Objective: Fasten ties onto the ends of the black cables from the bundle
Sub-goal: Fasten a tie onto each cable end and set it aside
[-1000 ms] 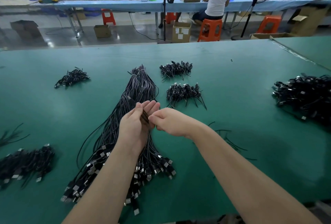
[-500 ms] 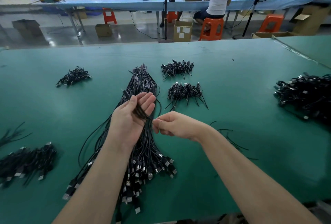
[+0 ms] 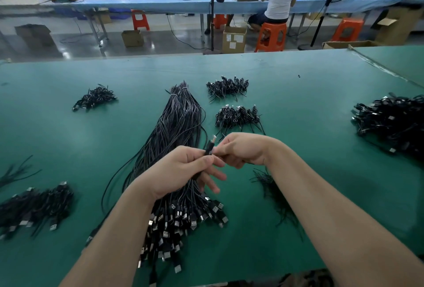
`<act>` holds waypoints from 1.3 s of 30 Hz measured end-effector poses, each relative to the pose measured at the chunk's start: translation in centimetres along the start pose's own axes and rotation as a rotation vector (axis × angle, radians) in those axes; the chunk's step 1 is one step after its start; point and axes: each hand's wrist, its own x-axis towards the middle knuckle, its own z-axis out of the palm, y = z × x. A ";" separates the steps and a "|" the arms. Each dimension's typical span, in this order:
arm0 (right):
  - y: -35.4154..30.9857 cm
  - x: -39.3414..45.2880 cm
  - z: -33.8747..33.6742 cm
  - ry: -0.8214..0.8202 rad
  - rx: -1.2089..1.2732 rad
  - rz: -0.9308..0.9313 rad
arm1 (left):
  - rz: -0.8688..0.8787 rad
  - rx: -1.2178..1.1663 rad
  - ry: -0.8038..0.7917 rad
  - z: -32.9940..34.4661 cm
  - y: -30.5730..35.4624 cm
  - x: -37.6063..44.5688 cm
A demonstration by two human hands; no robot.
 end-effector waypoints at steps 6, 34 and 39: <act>-1.9 -0.3 -0.4 0.152 -0.050 0.005 | -0.107 0.149 0.200 0.6 -1.2 0.8; 0.9 0.0 4.9 0.227 0.336 -0.146 | 0.214 -0.786 0.831 1.1 0.7 2.9; 1.2 0.2 5.3 0.238 0.316 -0.172 | 0.206 -0.768 0.808 1.5 0.7 3.1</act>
